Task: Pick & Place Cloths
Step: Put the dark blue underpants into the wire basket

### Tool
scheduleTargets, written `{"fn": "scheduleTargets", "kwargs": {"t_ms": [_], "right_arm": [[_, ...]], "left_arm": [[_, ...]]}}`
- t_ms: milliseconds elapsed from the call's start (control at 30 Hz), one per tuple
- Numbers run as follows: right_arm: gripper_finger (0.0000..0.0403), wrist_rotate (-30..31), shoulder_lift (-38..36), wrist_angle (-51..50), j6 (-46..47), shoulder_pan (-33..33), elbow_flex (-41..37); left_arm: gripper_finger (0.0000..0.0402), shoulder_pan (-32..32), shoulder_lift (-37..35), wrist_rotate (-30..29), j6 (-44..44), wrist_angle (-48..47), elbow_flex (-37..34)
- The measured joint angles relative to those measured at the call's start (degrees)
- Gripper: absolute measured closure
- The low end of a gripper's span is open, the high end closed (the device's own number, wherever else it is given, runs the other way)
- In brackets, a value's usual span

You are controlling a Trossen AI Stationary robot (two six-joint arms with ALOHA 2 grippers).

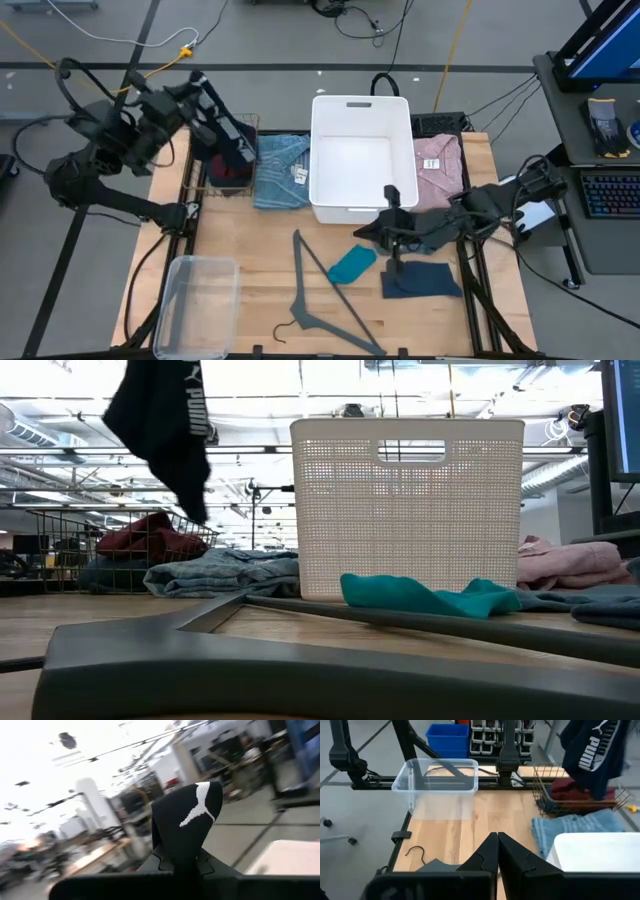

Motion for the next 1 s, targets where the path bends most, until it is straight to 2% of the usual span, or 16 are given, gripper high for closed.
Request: {"fn": "scheduleTargets", "kwargs": {"t_ms": [200, 400, 533, 700, 1000], "right_arm": [[0.0403, 1.65, -2.98, -4.27, -2.32, -0.72, 0.00], [0.0403, 3.33, -6.69, -5.47, -2.71, -0.79, -4.40], [0.0403, 3.21, -10.79, 0.53, -2.78, -1.26, -11.64], [0.0403, 2.90, -17.56, 10.48, -5.03, -2.08, -22.76], [0.0403, 2.75, -29.50, 26.51, -14.09, -2.27, -40.07]], "left_arm": [[0.0401, 7.70, 0.21, -0.03, 4.54, -0.29, 0.94], [0.0401, 15.41, 0.50, 1.52, -0.17, -6.46, 0.94], [0.0401, 20.51, 1.40, 6.44, -6.41, -13.89, 0.94], [0.0401, 26.21, 4.29, 7.27, -11.66, -22.13, 0.94], [0.0401, 35.67, 9.81, 12.83, -20.95, -36.49, 0.94]]}}
